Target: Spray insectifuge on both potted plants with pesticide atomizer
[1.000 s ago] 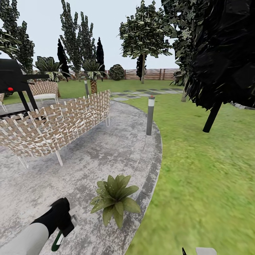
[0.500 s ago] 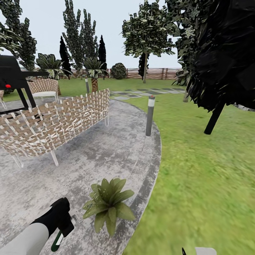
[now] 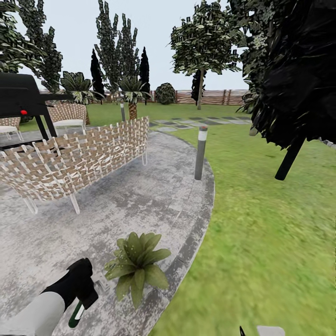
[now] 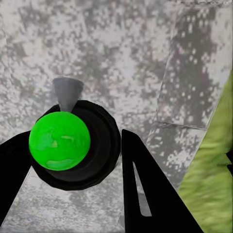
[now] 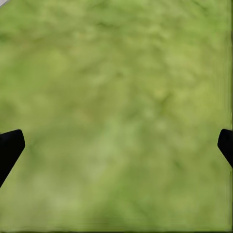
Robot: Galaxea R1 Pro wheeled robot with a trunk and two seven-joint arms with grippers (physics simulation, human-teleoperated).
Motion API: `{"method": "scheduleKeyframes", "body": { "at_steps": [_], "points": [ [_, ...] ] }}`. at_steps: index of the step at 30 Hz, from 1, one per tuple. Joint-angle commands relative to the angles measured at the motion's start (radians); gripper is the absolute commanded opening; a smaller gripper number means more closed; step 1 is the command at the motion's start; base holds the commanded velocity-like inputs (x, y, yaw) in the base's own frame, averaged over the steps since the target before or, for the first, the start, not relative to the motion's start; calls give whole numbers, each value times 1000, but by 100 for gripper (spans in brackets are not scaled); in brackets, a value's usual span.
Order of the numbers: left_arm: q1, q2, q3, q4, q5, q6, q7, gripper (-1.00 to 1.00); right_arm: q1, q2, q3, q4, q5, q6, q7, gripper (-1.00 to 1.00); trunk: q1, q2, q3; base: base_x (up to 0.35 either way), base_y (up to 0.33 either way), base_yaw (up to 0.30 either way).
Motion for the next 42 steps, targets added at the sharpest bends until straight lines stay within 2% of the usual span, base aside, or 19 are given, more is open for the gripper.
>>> {"method": "scheduleKeyframes", "body": {
  "at_steps": [1, 4, 5, 9, 11, 17, 26, 34, 42],
  "points": [
    [-4, 4, -6, -8, -5, 5, -11, -100, -1, 0, -5, 1, 10, -3, -5, 100, 0, 0, -1, -34, -14, 0],
    [-49, 15, -6, -18, -7, 5, -82, -100, -1, 0, -5, 1, 10, -2, -6, 100, 0, 0, -1, -10, -4, 0],
    [-79, 16, -8, -18, -29, 14, -124, -100, -1, 0, -5, 1, 10, -2, -6, 100, 0, 0, -1, -2, -1, 0],
    [-89, 6, -9, -9, -142, 39, -151, -100, -1, 0, -5, 1, 10, -2, -5, 100, 0, 0, -1, 0, 0, 0],
    [-86, 10, -9, -5, -170, 41, -165, -100, -1, 0, -5, 1, 10, -2, -5, 100, 0, 0, -1, 0, 0, 0],
    [-84, 20, -6, 2, -176, 40, -174, -100, -1, 0, -5, 1, 11, -2, -5, 100, 0, 0, -1, 0, 0, 0],
    [-78, 8, -1, 31, -167, 38, -174, -100, -1, 0, -5, 1, 10, -3, -5, 100, 0, 0, -1, 13, -11, 153],
    [-77, 4, -1, 21, -180, 42, -170, -100, -1, -4, -5, 1, 12, -3, -6, 100, 0, 0, -1, 108, -216, 11],
    [-77, 6, -2, 21, -180, 41, -164, -100, -1, -3, -6, 1, 10, -3, -5, 100, 0, 0, -1, -206, -202, 1]
  ]
}}
